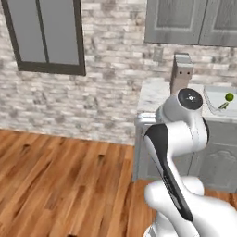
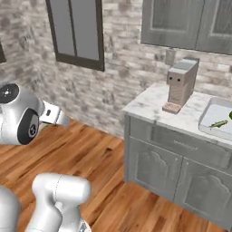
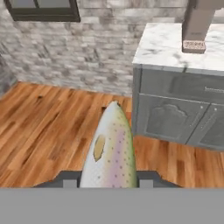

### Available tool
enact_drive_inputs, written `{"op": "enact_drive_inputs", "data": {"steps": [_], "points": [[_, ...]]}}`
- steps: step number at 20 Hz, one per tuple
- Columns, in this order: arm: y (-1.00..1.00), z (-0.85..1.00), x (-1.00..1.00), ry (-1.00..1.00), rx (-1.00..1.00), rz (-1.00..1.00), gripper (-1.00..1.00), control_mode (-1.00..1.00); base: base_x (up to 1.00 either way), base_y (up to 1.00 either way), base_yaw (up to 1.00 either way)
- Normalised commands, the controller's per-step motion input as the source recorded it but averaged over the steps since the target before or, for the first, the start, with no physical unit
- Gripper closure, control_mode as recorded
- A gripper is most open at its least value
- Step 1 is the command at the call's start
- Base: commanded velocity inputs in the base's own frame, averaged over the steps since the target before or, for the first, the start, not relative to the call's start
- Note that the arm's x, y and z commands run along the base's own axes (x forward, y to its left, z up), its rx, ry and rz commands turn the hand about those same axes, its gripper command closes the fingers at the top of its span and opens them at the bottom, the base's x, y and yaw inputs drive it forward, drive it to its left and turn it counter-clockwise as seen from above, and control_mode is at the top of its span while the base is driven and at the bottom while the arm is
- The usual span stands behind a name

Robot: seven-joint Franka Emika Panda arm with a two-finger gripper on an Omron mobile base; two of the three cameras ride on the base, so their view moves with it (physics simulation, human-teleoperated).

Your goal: Place one lime and one fish in each tupperware on the nearby counter, to pack two identical lunches.

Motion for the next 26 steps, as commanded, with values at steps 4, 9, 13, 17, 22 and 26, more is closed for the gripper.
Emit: {"op": "enact_drive_inputs", "data": {"steps": [4,9,13,17,22,26], "points": [[0.0,0.0,0.0,0.0,0.0,0.0,1.0,1.0,1.0,-1.0,-0.42],[0.0,0.0,0.0,0.0,0.0,0.0,1.0,1.0,0.55,-1.0,-0.49],[0.0,0.0,0.0,0.0,0.0,0.0,1.0,1.0,0.0,-1.0,-0.55],[0.0,0.0,0.0,0.0,0.0,0.0,1.0,1.0,-0.12,-1.0,-0.52],[0.0,0.0,0.0,0.0,0.0,0.0,1.0,1.0,0.07,-1.0,-0.47],[0.0,0.0,0.0,0.0,0.0,0.0,1.0,1.0,0.35,-1.0,-0.34]]}}
